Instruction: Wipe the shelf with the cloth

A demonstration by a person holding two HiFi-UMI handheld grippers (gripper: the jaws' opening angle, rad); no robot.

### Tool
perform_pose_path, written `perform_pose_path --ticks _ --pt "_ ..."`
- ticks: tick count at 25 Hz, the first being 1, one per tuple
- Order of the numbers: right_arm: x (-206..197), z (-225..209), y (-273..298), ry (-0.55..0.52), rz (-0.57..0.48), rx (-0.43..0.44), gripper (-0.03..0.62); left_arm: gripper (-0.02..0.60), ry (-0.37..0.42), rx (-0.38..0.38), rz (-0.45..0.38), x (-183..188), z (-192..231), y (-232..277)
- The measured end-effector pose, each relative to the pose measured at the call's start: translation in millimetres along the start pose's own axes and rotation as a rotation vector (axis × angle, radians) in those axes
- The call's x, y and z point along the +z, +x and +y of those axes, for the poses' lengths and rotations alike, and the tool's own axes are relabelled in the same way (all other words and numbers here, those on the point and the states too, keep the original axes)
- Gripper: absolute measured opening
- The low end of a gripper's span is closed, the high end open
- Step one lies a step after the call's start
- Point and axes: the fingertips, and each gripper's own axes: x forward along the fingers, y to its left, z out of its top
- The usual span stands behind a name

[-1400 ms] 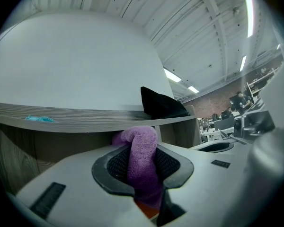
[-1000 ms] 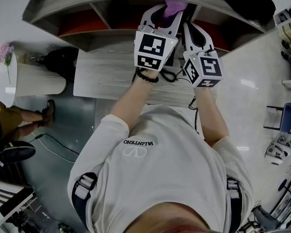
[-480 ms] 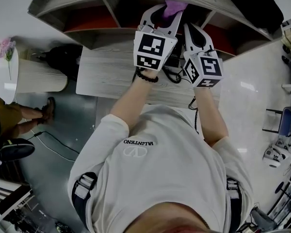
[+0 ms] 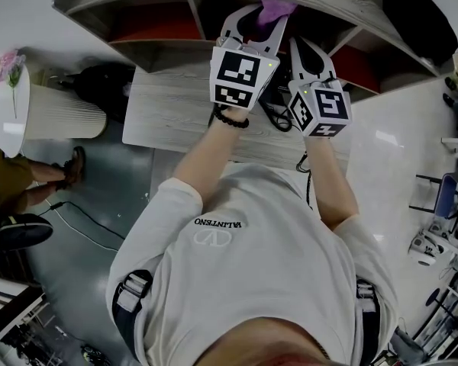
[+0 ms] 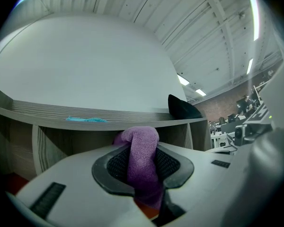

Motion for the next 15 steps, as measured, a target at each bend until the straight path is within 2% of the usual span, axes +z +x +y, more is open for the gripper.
perform_pose_path --ticks 15 --pt "-3.8 34.2 28.7 0.002 0.013 0.03 -0.002 0.104 -0.01 0.052 -0.007 -1.2 47.6 -22.3"
